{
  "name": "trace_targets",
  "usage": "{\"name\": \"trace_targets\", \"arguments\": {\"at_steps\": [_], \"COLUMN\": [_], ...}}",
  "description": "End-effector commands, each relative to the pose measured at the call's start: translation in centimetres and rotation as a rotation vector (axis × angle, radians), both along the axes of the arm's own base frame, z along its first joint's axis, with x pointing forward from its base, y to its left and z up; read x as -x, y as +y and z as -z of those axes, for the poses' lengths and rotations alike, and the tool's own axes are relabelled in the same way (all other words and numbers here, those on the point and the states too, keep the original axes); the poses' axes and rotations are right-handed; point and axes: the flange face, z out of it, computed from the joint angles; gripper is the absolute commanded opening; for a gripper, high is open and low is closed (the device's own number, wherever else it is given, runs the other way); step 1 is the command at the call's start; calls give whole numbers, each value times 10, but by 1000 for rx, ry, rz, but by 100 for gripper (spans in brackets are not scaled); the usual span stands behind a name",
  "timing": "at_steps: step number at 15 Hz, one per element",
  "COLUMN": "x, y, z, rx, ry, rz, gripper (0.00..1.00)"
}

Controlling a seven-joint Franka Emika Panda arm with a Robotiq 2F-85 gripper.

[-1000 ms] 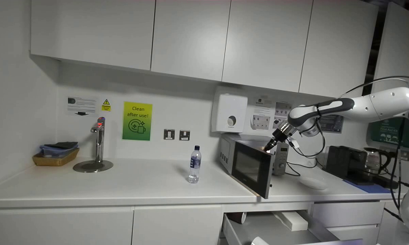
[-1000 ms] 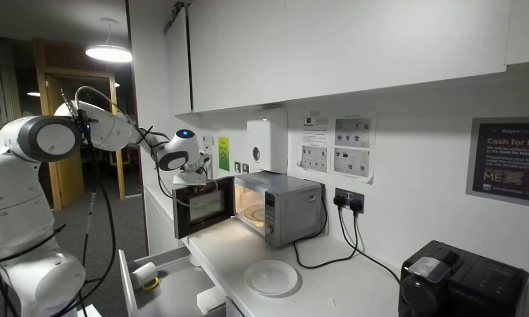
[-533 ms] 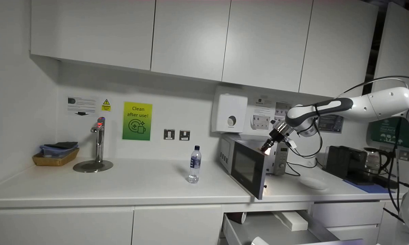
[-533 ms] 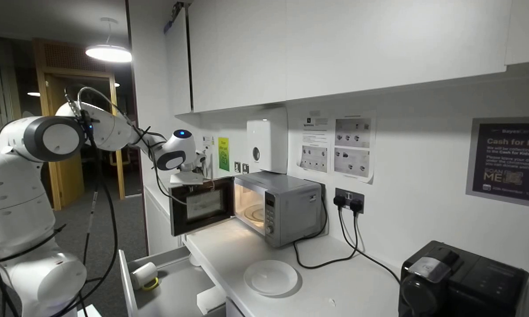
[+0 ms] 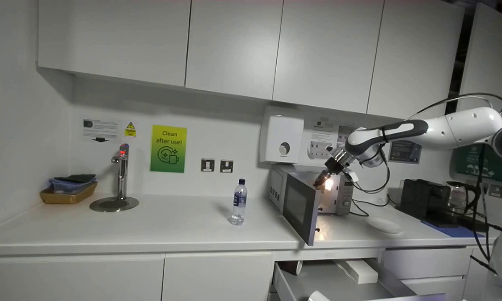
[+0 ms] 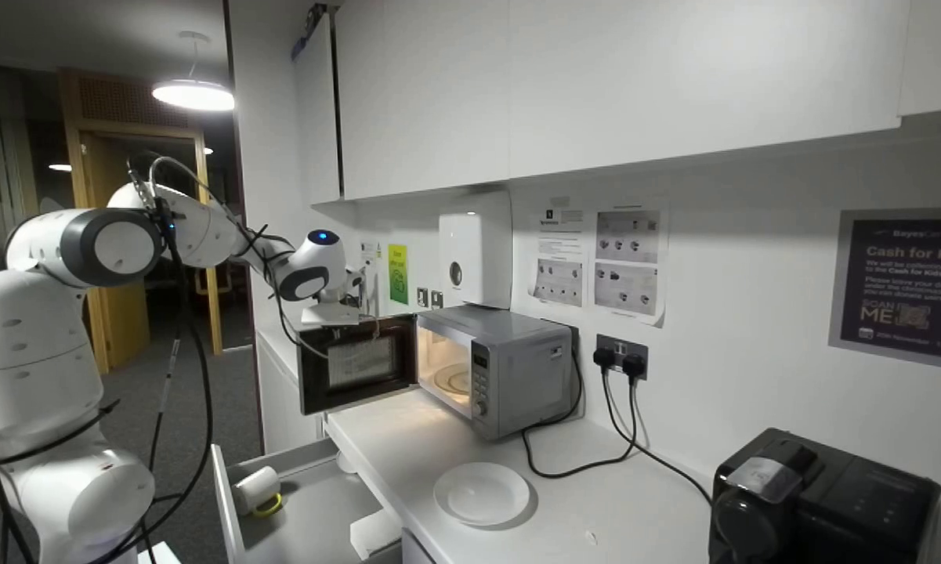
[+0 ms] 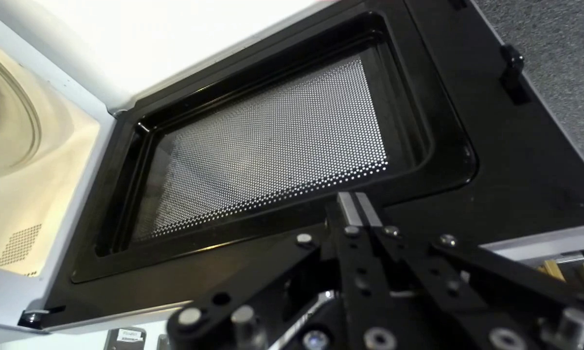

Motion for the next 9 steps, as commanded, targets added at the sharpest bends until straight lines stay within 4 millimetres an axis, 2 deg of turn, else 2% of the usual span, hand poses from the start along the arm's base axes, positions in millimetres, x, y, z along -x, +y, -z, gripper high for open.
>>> {"name": "trace_targets", "arguments": {"at_steps": [1, 9], "x": [-12, -25], "y": [12, 31], "z": [-7, -6], "rx": [-2, -16], "ry": [10, 15], "rz": [-33, -59], "gripper": [0, 0]}}
